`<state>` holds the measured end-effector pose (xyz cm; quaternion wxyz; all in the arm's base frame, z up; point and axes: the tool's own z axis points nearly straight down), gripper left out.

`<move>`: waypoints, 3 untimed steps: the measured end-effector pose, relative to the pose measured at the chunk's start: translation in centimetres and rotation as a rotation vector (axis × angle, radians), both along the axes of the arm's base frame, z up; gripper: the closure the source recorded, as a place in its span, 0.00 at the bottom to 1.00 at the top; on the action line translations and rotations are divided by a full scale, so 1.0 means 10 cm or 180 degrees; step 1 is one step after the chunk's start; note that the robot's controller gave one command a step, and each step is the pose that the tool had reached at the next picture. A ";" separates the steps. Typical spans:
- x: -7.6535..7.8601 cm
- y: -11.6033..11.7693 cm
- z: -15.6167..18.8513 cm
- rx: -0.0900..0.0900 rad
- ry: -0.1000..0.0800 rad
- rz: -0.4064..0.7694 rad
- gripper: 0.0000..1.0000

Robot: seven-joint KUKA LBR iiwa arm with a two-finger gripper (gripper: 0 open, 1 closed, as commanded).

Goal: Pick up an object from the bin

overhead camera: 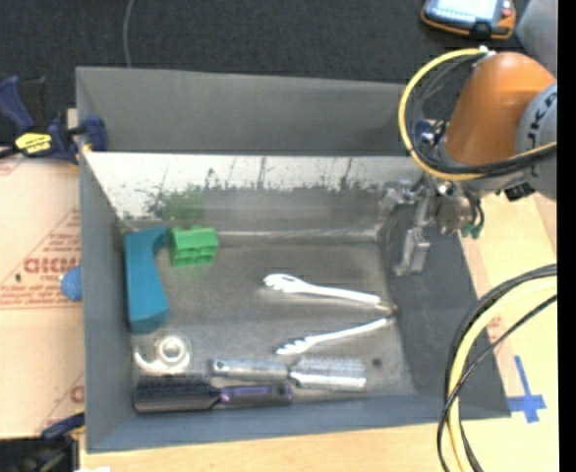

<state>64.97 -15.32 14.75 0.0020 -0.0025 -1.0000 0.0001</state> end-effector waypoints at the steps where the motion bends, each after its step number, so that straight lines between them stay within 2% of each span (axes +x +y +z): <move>1: 0.02 0.01 0.05 -0.0005 -0.0027 0.0014 0.00; 2: -0.22 0.47 0.13 -0.0006 -0.0033 0.0029 0.00; 3: -0.34 0.56 -0.11 -0.0016 -0.0041 0.0106 0.00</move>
Offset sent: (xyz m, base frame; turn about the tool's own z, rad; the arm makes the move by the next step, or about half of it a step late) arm -0.0233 0.0477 0.0121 -0.0074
